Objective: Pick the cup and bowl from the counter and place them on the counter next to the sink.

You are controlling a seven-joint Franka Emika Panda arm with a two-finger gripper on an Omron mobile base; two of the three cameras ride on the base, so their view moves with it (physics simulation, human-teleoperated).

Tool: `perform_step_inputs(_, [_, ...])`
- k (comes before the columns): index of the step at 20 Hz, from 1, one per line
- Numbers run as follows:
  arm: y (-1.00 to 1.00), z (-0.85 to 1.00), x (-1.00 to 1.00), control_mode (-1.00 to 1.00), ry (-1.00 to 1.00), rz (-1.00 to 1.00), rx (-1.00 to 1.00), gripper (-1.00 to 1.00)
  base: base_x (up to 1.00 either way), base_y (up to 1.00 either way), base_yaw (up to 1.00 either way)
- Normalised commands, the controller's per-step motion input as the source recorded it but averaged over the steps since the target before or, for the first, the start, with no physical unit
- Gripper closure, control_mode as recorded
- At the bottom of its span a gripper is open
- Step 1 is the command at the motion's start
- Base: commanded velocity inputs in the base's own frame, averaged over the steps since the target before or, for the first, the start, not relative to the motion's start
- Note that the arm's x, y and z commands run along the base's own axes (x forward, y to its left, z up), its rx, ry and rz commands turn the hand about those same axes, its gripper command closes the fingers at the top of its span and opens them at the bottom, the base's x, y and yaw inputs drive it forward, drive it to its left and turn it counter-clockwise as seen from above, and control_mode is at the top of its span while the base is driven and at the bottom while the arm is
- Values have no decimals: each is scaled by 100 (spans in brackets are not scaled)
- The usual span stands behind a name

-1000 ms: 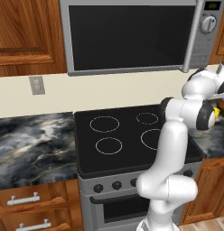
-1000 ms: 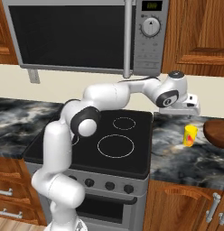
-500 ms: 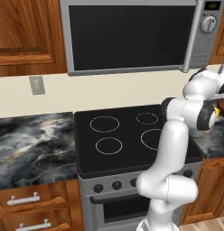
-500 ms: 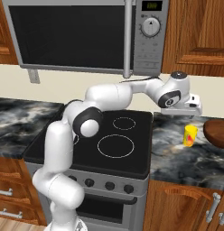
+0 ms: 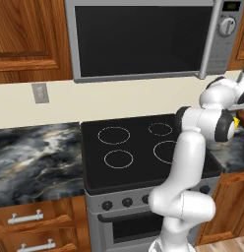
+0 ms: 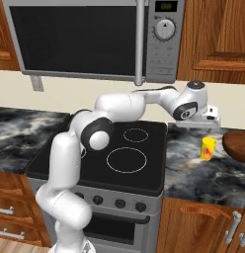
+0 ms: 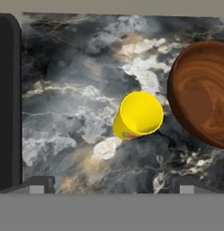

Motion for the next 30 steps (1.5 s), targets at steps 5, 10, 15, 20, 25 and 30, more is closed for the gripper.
perform_step_inputs(5, [0,-12,8,-100,0,0,0,-100,0,0,0])
perform_step_inputs(10, [0,-6,14,-100,0,0,0,-100,0,0,0])
perform_step_inputs(15, [-11,-2,18,-100,0,0,0,-100,0,0,0])
perform_step_inputs(20, [-18,-1,1,-100,0,0,0,-100,0,0,0])
perform_step_inputs(25, [-18,-7,0,-100,0,0,0,-100,0,0,0])
perform_step_inputs(30, [-4,-7,2,-100,0,0,0,-100,0,0,0])
